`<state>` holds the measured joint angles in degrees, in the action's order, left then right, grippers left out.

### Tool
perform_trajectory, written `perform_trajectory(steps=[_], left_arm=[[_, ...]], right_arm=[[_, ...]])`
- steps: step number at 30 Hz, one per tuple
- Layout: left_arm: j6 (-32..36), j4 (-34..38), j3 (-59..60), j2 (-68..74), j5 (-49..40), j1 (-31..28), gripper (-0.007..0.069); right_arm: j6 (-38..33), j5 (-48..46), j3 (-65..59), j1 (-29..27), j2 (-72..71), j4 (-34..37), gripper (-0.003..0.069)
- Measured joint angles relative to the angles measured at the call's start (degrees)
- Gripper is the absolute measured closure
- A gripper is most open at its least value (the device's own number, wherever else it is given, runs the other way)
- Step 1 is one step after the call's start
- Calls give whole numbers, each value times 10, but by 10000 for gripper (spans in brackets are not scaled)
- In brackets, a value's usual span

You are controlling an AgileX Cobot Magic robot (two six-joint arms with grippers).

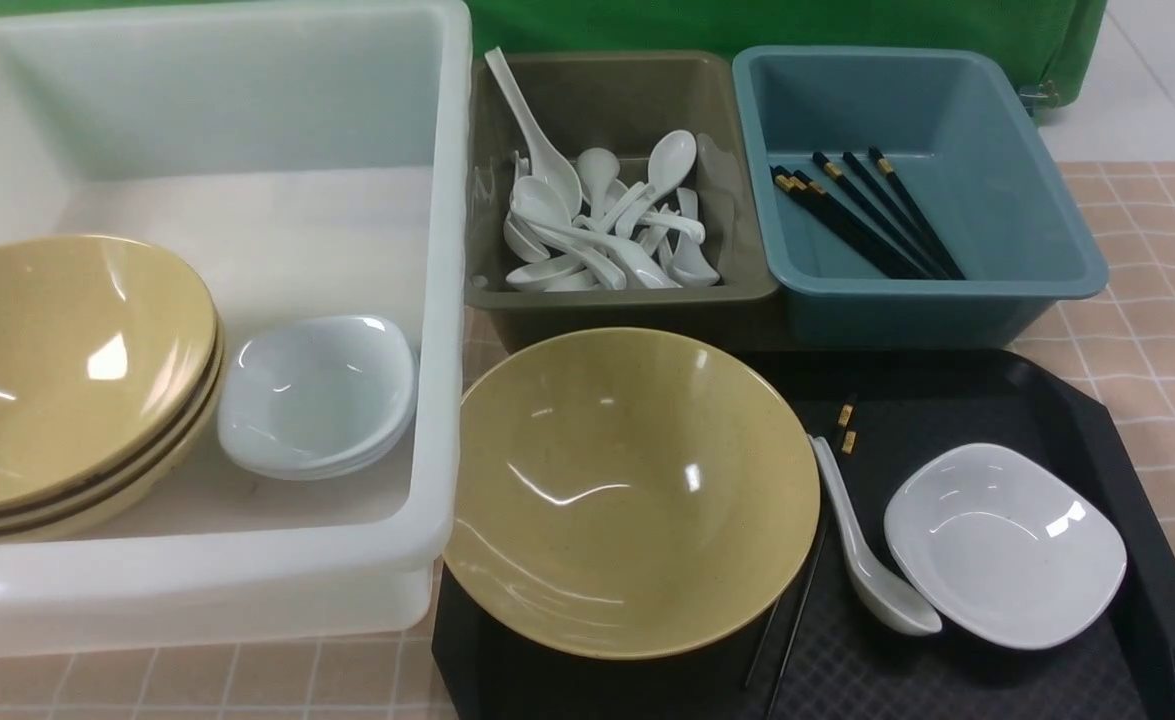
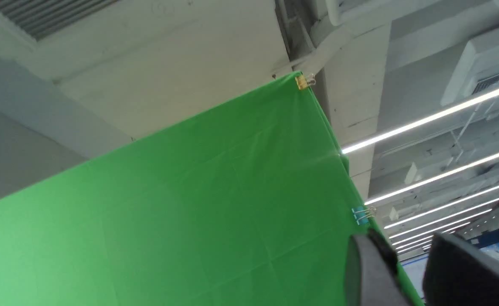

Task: On brown table put chopsticks spoon bowls plates into blue grey white boxes.
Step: 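Grasp the large bowl on the tray by its rim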

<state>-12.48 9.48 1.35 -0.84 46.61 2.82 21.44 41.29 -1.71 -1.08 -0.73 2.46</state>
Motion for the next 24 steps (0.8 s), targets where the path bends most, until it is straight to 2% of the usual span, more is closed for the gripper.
perform_trajectory(steps=[3,6,7,9,12,15,19,20,21,22,24], left_arm=[[-16,2,-32,-1,-42,0,620],[3,-5,-157,26,-216,0,620],[7,-5,-165,30,-228,0,620],[24,-10,-254,84,-361,0,620],[32,-14,-316,153,-478,0,620],[34,-15,-325,187,-494,0,620],[35,-17,-330,251,-481,1,620],[35,-17,-331,255,-483,0,620],[33,-17,-349,289,-506,5,620],[33,-17,-352,294,-511,6,620],[41,-18,-392,358,-589,25,620]], right_arm=[[-7,-27,12,0,0,0,427],[-58,-184,103,0,0,0,484],[-68,-194,109,0,1,0,496],[-133,-297,183,0,21,-2,562],[-238,-365,236,0,79,-2,620],[-294,-413,247,0,118,-2,622],[-321,-593,248,0,198,-2,622],[-322,-602,248,0,202,-2,622],[-330,-673,248,0,238,-2,622],[-333,-690,248,0,242,-2,622],[-360,-765,248,5,301,20,622]])
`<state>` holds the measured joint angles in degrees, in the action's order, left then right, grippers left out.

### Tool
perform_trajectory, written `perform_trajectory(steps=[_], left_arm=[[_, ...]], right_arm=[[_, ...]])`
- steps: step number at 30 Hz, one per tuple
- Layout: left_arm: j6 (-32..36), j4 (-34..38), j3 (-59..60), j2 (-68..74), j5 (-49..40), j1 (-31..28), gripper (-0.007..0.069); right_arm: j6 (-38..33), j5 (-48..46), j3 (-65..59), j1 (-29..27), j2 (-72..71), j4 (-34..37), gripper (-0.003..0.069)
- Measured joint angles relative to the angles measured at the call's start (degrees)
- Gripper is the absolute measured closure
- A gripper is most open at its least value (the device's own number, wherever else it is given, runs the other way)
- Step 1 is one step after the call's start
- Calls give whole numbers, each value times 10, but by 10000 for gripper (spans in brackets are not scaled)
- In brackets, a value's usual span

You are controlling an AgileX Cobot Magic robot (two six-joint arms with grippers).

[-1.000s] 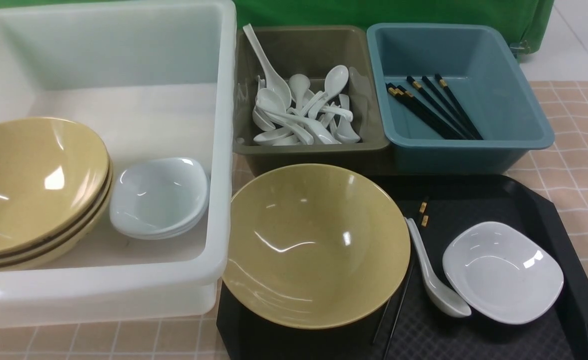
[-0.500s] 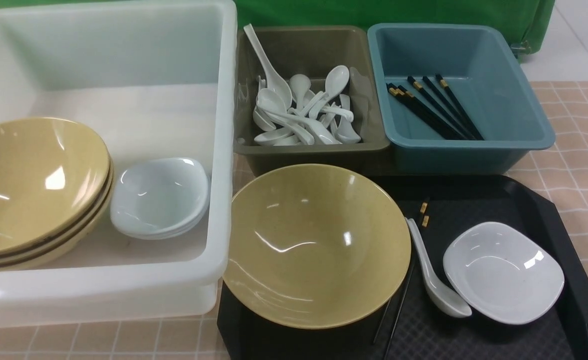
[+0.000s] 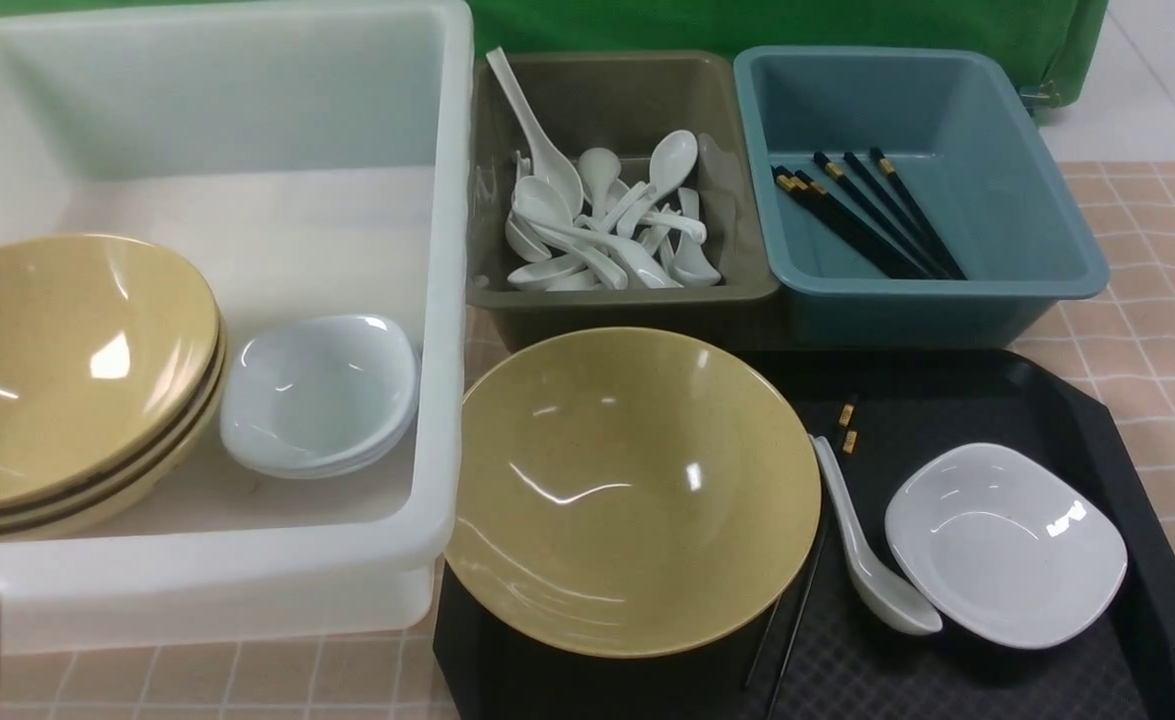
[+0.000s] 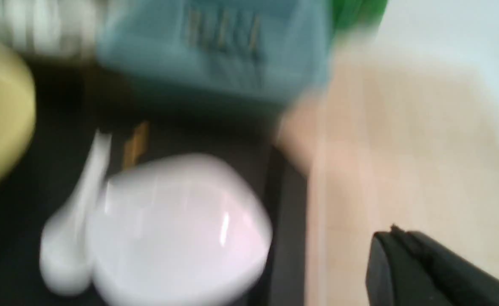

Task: On brown table put chopsticks spoon bowls plates into blue grey white boxes.
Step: 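Grasp the large bowl on the tray by its rim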

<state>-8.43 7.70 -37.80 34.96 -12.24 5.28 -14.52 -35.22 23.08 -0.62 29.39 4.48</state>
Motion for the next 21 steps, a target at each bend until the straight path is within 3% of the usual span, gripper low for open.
perform_trajectory(steps=[3,8,14,21], left_arm=[[50,17,-59,108,-134,54,620],[155,76,-158,265,-242,175,620],[177,84,-267,436,-264,291,620],[145,38,-321,573,-263,355,620]], right_arm=[[-74,-25,0,25,57,91,622],[-235,-19,0,79,131,224,622],[-285,-2,0,125,162,254,622],[-307,11,0,131,162,258,622]])
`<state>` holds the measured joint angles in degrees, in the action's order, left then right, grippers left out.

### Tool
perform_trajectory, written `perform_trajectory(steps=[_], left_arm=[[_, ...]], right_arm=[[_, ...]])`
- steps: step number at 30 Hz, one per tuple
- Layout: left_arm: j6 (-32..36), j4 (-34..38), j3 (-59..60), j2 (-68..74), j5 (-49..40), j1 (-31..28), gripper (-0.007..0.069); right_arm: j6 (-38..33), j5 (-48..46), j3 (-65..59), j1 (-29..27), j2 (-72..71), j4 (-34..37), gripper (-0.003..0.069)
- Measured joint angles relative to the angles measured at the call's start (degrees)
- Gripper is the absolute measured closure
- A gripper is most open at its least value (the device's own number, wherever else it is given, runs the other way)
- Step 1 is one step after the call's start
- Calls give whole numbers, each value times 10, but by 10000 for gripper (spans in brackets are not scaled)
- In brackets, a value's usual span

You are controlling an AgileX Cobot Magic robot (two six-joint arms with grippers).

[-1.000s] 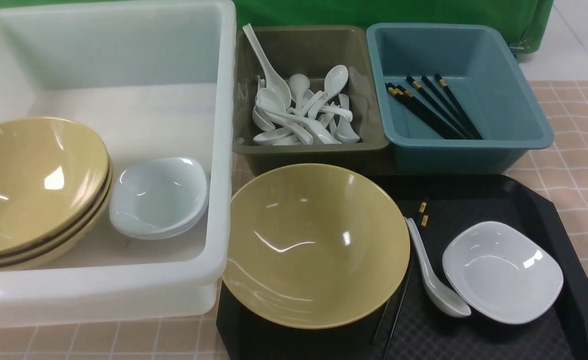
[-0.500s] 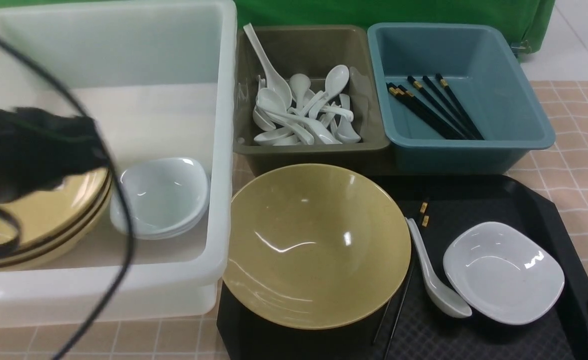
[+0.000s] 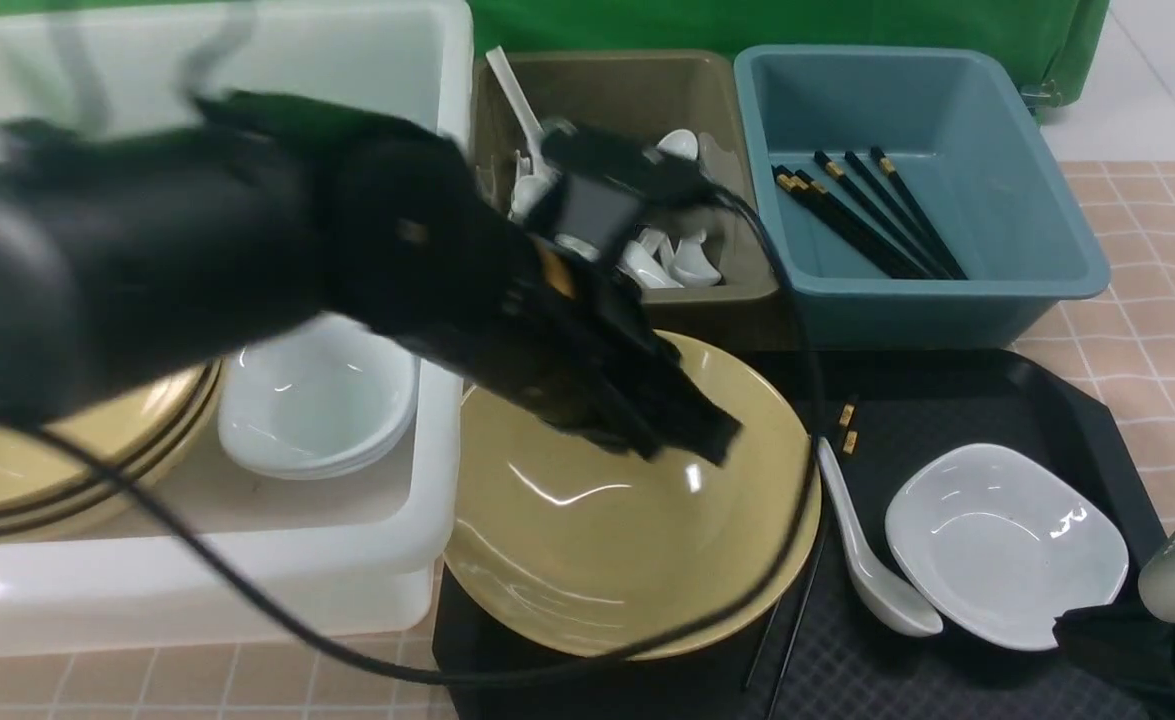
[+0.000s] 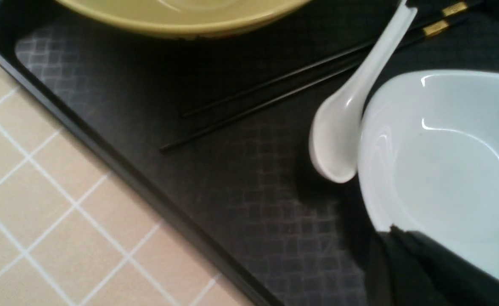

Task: On brown table put chopsticks spoon bowls plates into blue grey white boxes.
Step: 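Grasp the large bowl on the tray by its rim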

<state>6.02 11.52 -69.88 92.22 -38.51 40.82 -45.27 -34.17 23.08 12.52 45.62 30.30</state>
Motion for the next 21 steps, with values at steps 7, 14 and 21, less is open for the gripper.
perform_trajectory(steps=[7,14,21], left_arm=[[-11,9,-38,107,2,22,620],[22,93,-74,176,6,56,620],[66,141,-133,176,-28,74,617]], right_arm=[[0,0,0,1,0,1,620],[0,1,0,1,0,1,616],[0,2,0,1,0,1,612]])
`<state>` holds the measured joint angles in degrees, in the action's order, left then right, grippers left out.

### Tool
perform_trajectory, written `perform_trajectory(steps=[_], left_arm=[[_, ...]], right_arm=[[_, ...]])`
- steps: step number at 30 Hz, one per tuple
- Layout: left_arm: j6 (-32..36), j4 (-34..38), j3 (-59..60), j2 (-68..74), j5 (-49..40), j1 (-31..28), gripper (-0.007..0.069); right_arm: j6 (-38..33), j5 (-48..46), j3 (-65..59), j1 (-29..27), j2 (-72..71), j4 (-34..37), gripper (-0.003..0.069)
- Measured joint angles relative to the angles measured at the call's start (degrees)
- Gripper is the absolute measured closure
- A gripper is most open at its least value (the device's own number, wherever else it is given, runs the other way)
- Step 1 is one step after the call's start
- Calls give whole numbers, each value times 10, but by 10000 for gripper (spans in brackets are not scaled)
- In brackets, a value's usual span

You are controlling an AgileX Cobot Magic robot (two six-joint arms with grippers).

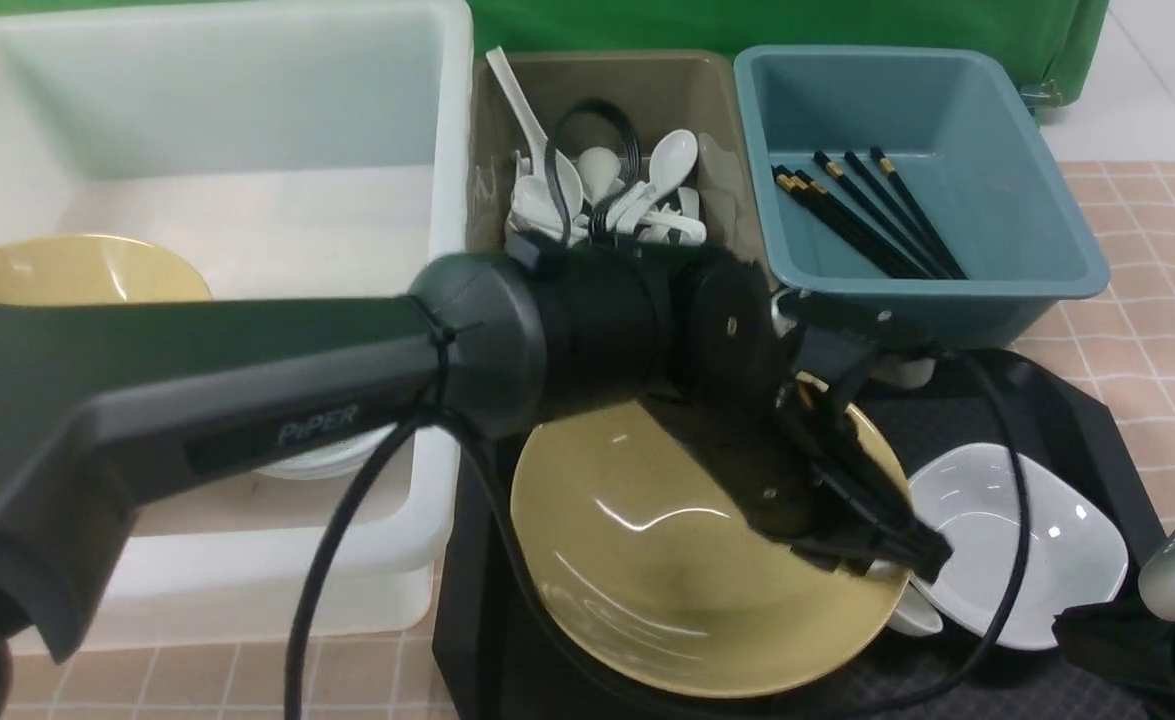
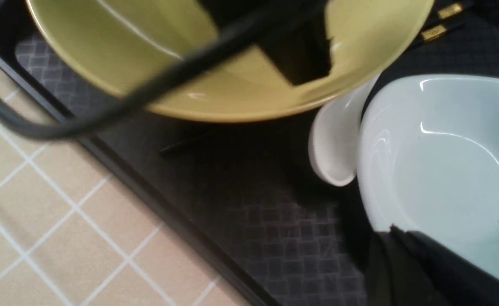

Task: On brown table put chopsticks spoon bowls plates into blue grey white boxes.
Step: 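Grasp the large bowl on the tray by its rim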

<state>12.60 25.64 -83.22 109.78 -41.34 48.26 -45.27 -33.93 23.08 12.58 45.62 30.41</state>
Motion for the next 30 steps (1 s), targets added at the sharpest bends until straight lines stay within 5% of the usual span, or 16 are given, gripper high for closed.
perform_trajectory(steps=[6,11,15,19,25,30], left_arm=[[-13,-96,-39,-42,-66,-30,545],[-91,-256,-38,-61,-119,-75,339],[-157,-321,-26,-44,-128,-94,169],[-171,-338,-22,-16,-121,-96,88],[-166,-339,-22,37,-107,-95,88],[-159,-330,-23,46,-107,-95,270]], right_arm=[[0,0,0,0,0,0,612],[0,1,0,0,0,0,610],[0,3,0,0,0,1,610],[0,4,0,0,0,1,610],[0,4,0,0,0,2,610],[4,4,0,0,0,2,610]])
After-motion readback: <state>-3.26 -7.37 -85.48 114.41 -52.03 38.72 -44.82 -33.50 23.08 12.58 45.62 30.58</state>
